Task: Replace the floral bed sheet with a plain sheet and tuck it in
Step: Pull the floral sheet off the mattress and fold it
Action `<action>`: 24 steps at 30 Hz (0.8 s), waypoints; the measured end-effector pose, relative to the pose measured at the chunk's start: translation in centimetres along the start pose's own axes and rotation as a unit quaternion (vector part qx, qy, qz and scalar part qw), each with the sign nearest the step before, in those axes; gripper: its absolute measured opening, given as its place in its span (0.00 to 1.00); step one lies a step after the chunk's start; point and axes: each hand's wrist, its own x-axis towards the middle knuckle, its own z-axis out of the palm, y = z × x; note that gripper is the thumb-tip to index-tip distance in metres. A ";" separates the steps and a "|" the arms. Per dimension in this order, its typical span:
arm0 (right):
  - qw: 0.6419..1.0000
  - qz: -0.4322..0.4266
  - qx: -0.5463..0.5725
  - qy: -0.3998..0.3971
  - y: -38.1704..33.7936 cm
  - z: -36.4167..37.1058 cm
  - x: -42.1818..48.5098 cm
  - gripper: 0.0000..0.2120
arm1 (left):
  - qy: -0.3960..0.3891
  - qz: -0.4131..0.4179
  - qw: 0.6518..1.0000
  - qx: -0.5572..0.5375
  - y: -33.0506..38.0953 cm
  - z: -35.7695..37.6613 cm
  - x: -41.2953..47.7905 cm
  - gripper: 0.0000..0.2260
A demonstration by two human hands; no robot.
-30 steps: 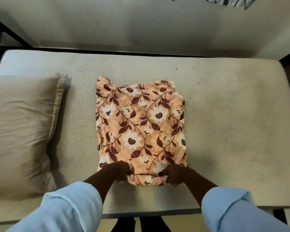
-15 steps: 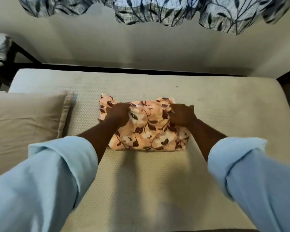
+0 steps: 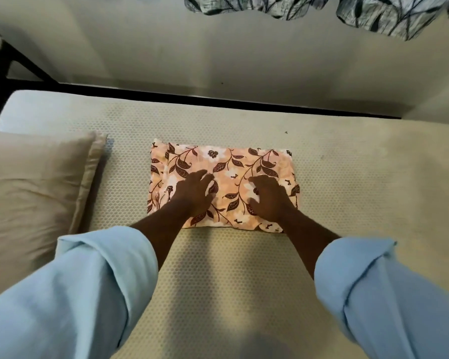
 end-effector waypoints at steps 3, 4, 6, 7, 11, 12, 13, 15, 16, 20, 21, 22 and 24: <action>0.999 -0.009 -0.036 -0.023 0.0 1.9 0.8 0.37 | -0.047 -0.003 0.999 -0.005 -0.8 1.7 0.3 0.28; 0.998 -0.011 -0.046 -0.036 0.1 2.5 1.2 0.40 | -0.062 -0.009 0.998 -0.012 -0.9 2.2 0.7 0.29; 0.996 -0.010 -0.070 -0.060 0.6 3.9 1.9 0.43 | -0.090 -0.033 0.995 -0.024 -1.2 3.5 1.3 0.30; 0.995 -0.005 -0.077 -0.068 1.0 4.6 2.1 0.43 | -0.101 -0.049 0.993 -0.033 -1.5 4.2 1.4 0.30; 0.992 0.032 -0.074 -0.094 3.0 7.2 1.6 0.42 | -0.127 -0.068 0.985 -0.093 -3.4 6.6 1.5 0.29; 0.993 0.036 -0.068 -0.089 3.4 7.7 1.3 0.41 | -0.113 -0.078 0.985 -0.106 -3.7 7.0 1.4 0.28; 0.996 0.038 -0.053 -0.067 3.7 8.1 1.1 0.41 | -0.088 -0.098 0.985 -0.107 -4.0 7.1 1.1 0.27; 0.998 0.046 0.006 0.029 4.1 8.6 1.0 0.38 | -0.005 -0.151 0.986 -0.076 -4.1 7.0 0.8 0.22; 0.993 0.055 0.030 0.095 4.4 8.7 1.1 0.36 | 0.041 -0.178 0.982 -0.057 -4.2 6.7 0.8 0.22; 0.941 0.210 0.073 0.254 4.4 7.4 2.2 0.39 | 0.087 -0.319 0.935 -0.127 -4.9 5.8 1.3 0.43; 0.929 0.264 0.091 0.241 4.3 7.0 2.5 0.43 | 0.075 -0.350 0.915 -0.187 -5.1 5.7 1.7 0.48; 0.918 0.310 0.128 0.213 4.5 6.8 2.9 0.48 | 0.065 -0.373 0.893 -0.244 -5.4 5.8 2.2 0.53; 0.886 0.367 0.240 0.152 5.2 6.6 3.6 0.59 | 0.046 -0.391 0.876 -0.279 -5.5 6.0 2.5 0.58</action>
